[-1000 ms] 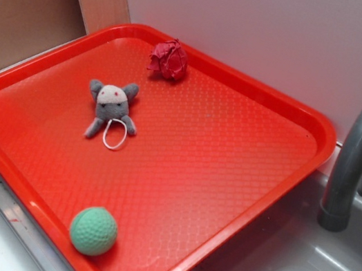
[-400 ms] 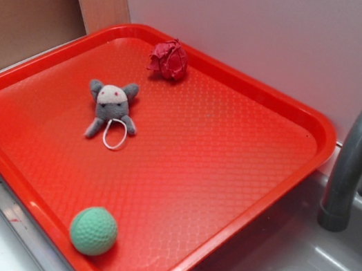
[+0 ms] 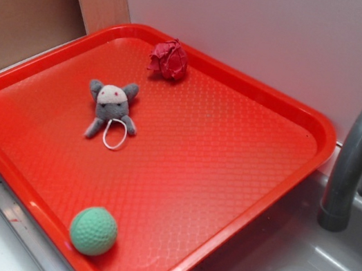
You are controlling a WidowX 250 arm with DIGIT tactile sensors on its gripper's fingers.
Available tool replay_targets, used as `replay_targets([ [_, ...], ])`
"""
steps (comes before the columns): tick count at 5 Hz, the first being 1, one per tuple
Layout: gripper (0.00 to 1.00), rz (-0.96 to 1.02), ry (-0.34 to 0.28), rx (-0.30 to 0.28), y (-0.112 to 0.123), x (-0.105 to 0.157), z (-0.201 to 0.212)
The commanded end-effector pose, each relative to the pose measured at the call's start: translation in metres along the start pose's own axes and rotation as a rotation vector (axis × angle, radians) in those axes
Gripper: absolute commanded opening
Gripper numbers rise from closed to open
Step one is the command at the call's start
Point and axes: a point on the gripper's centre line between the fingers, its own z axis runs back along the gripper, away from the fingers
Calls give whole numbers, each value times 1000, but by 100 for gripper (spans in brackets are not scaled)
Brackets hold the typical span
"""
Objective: Grab the green ball.
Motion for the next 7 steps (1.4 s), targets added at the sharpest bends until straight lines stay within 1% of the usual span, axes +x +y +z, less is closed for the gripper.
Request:
replay_targets([
  [1, 100, -199, 34, -75, -71, 11, -29],
  [2, 100, -197, 79, -68, -100, 2, -47],
  [3, 100, -137, 105, -88, -123, -14, -64],
  [4, 100, -4, 114, -71, -140, -21, -82],
  [5, 100, 101, 165, -67, -146, -19, -110],
  [6, 100, 184, 195, -97, -146, -17, -130],
  [7, 100, 166, 188, -97, -142, -6, -150],
])
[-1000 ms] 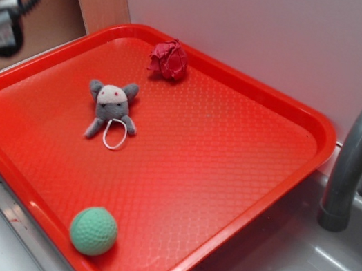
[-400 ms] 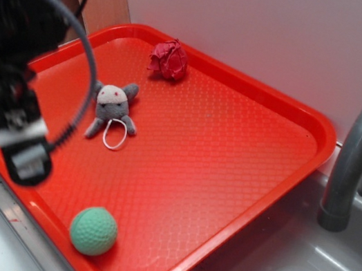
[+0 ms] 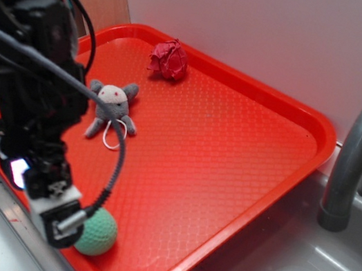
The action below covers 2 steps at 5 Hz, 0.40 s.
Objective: Grab the green ball.
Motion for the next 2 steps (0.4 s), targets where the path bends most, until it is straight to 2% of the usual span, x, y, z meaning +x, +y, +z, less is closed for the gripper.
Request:
replay_targets([
  [1, 100, -47, -46, -5, -10, 32, -25],
  [2, 100, -90, -93, 19, -17, 35, -25],
])
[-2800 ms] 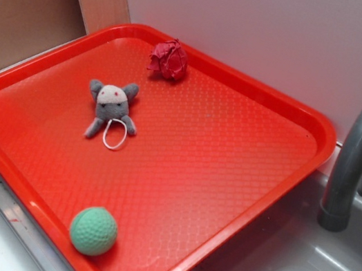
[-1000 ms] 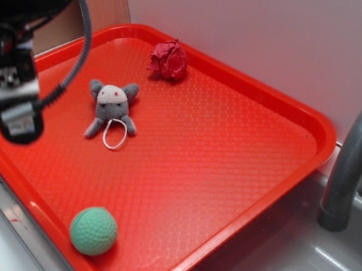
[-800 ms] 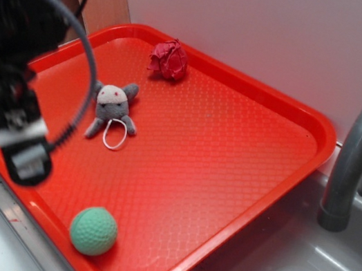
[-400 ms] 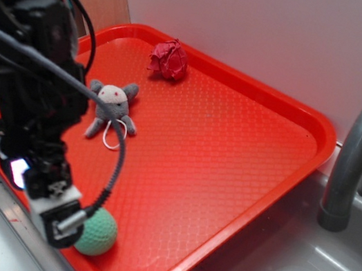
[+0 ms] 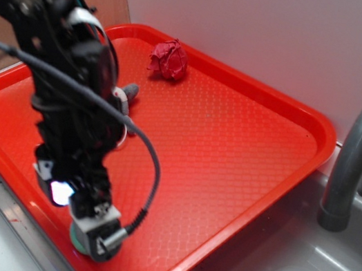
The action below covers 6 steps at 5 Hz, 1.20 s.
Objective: Grab the green ball.
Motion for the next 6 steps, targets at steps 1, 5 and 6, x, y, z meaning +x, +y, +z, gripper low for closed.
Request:
replay_targets([
  [1, 100, -101, -59, 4, -27, 4, 10],
  [5, 0, 39, -17, 315, 1, -5, -5],
  [6, 0, 87, -31, 340, 25, 4, 14],
])
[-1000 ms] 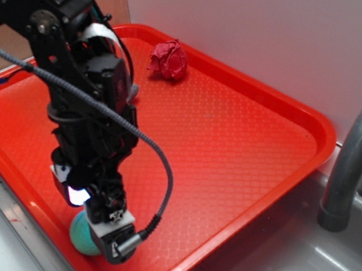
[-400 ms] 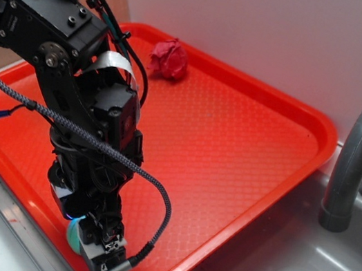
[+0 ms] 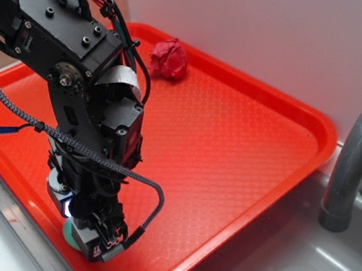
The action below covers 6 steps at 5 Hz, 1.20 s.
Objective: Grab the green ball.
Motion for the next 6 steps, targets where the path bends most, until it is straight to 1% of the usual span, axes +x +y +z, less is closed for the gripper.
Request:
replay_targets([
  [1, 0, 201, -86, -120, 68, 25, 59],
  [2, 0, 355, -128, -222, 114, 30, 100],
  [3, 0, 407, -138, -291, 143, 40, 143],
  [4, 0, 417, -206, -294, 162, 46, 173],
  [5, 0, 319, -229, -353, 180, 60, 186],
  [6, 0, 67, -227, -343, 185, 79, 183],
])
